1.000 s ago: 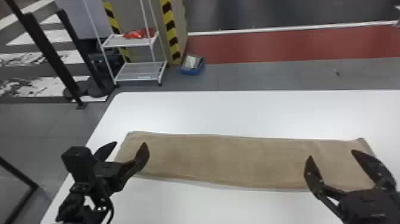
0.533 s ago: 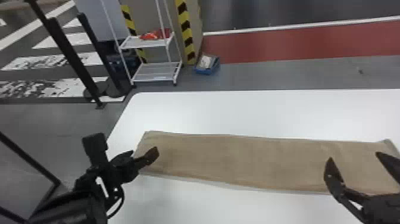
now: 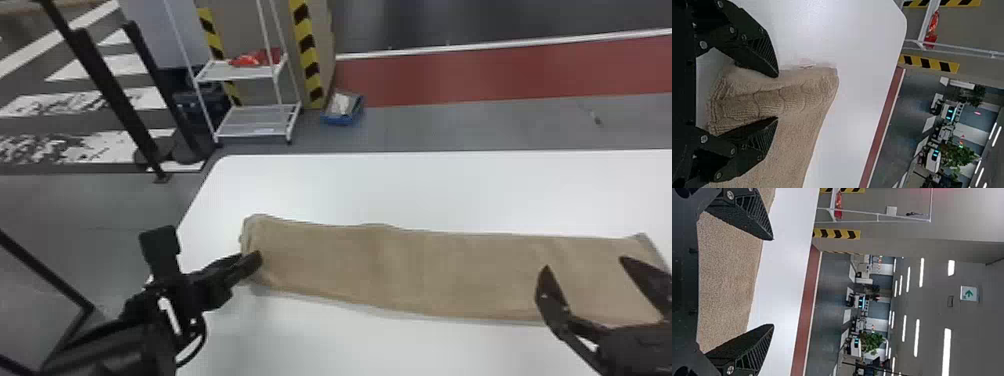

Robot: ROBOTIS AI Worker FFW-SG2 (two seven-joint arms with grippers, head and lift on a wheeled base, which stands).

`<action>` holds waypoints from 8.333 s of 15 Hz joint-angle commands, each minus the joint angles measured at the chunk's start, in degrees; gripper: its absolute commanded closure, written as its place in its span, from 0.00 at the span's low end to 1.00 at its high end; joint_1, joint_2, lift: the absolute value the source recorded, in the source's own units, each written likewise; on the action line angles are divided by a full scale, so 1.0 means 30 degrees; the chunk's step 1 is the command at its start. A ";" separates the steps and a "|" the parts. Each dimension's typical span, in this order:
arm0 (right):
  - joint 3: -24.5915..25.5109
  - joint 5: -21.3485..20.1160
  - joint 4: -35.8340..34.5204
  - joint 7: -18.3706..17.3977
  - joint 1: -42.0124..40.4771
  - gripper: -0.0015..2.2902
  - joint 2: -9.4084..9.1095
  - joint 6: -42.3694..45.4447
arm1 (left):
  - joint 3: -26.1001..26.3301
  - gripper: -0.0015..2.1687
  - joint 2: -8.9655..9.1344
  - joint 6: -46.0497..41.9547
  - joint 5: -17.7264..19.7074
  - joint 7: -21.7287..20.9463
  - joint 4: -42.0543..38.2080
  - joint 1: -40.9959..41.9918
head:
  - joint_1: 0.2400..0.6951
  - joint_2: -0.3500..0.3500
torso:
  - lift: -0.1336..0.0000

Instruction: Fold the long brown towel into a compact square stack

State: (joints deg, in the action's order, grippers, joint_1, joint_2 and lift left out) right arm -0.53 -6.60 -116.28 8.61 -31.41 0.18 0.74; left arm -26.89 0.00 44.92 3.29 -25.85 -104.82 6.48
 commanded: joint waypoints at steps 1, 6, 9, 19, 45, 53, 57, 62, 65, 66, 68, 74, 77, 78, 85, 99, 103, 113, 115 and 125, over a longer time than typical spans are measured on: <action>0.0000 0.0092 0.0148 0.0002 0.0042 0.04 -0.0076 0.0001 | -0.0001 0.88 0.0050 -0.0339 -0.0129 0.0122 -0.0099 0.0037 | 1.00 0.82 | 0.13; 0.0030 0.0150 0.0266 0.0002 0.0100 0.04 -0.0076 0.0001 | -0.0616 0.88 0.0050 -0.0983 -0.0071 0.0093 -0.1505 0.0769 | 1.00 0.84 | 0.13; 0.0323 0.0238 0.0236 0.0002 0.0071 0.04 -0.0076 0.0059 | -0.0558 0.88 0.0050 -0.0925 0.0603 0.0063 -0.4201 0.2088 | 1.00 0.86 | 0.13; 0.3956 0.3109 -0.1053 0.0002 -0.0837 0.04 -0.0076 0.0235 | 0.9374 0.88 0.0050 0.0716 -0.2297 0.1411 -1.1144 0.4490 | 1.00 0.40 | 0.13; 0.1319 0.1117 -0.1141 0.0236 -0.0075 0.04 -0.0076 -0.1288 | 1.4911 0.01 0.0050 -0.4265 -0.5461 0.7475 -0.6486 0.4578 | 1.00 0.00 | 0.14; -0.4951 -0.4801 0.1232 -0.0233 0.2268 0.04 -0.0076 -0.4863 | 0.8319 0.01 0.0050 -0.6608 -0.1243 0.7007 -0.6632 0.5926 | 1.00 0.67 | 0.14; -0.6972 -0.6266 0.2726 -0.0643 0.3265 0.04 -0.0076 -0.5741 | 0.8173 0.01 0.0050 -0.6667 -0.0891 0.6860 -0.6515 0.6101 | 1.00 0.81 | 0.14; -0.7500 -0.7262 0.3107 -0.1873 0.3704 0.07 -0.0076 -0.7031 | 0.8173 0.01 0.0050 -0.6667 -0.0862 0.6743 -0.6457 0.6131 | 1.00 0.86 | 0.14; -0.7207 -0.7262 0.2902 -0.2196 0.3645 0.08 -0.0076 -0.7324 | 0.8231 0.01 0.0050 -0.6667 -0.0862 0.6714 -0.6339 0.6131 | 1.00 0.84 | 0.14; -0.7119 -0.7262 0.2873 -0.2196 0.3645 0.08 -0.0076 -0.7909 | 0.8231 0.01 0.0050 -0.6667 -0.0862 0.6714 -0.6310 0.6131 | 1.00 0.84 | 0.14; -0.6738 -0.7262 0.2463 -0.2371 0.3587 0.08 -0.0076 -0.8261 | 0.8231 0.01 0.0050 -0.6667 -0.0862 0.6714 -0.6310 0.6131 | 1.00 0.81 | 0.14; -0.4716 -0.6383 0.0119 -0.2577 0.2298 0.08 -0.0076 -0.8378 | 0.8378 0.01 0.0050 -0.6725 -0.0891 0.6714 -0.6134 0.6131 | 1.00 0.71 | 0.14; -0.3750 -0.5533 -0.1258 -0.2694 0.1302 0.08 -0.0076 -0.9374 | 0.8378 0.01 0.0050 -0.6725 -0.0920 0.6684 -0.6134 0.6131 | 1.00 0.65 | 0.14; -0.3398 -0.4948 -0.1492 -0.2782 0.1126 0.08 -0.0076 -0.9257 | 0.8348 0.01 0.0050 -0.6725 -0.0950 0.6684 -0.6105 0.6131 | 1.00 0.64 | 0.14; -0.2226 -0.0524 -0.1815 -0.1698 0.0833 0.08 -0.0076 -0.8378 | 0.8378 0.01 0.0050 -0.6725 -0.1008 0.6509 -0.6134 0.6189 | 1.00 0.59 | 0.14; -0.1464 0.2260 -0.3104 -0.1493 0.1097 0.08 -0.0076 -1.3066 | 0.8173 0.01 0.0050 -0.7722 -0.0950 0.6509 -0.5929 0.6687 | 1.00 0.59 | 0.14; -0.1318 0.2347 -0.2811 -0.1493 0.1390 0.08 -0.0076 -1.2597 | 0.8114 0.01 0.0050 -0.7780 -0.0920 0.6509 -0.5841 0.6658 | 1.00 0.62 | 0.14; -0.0673 0.2465 0.2492 0.0265 0.4905 0.08 -0.0076 -1.0312 | 0.8143 0.01 0.0050 -0.7722 -0.0920 0.6479 -0.5724 0.6629 | 1.00 0.61 | 0.14; -0.0644 0.2465 0.2814 0.0265 0.4964 0.08 -0.0076 -1.0077 | 0.8143 0.01 0.0050 -0.7780 -0.0920 0.6479 -0.5666 0.6570 | 1.00 0.61 | 0.14; -0.0673 0.2465 0.2814 0.0763 0.4964 0.21 -0.0076 -0.9609 | 0.8055 0.01 0.0050 -1.6452 -0.0305 0.6948 -0.2970 0.6687 | 1.00 0.62 | 0.14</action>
State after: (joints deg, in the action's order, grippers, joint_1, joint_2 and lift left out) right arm -2.55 0.83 -107.70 10.90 -16.47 0.18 -28.17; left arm -2.69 0.00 0.92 1.66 -5.27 -115.71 26.50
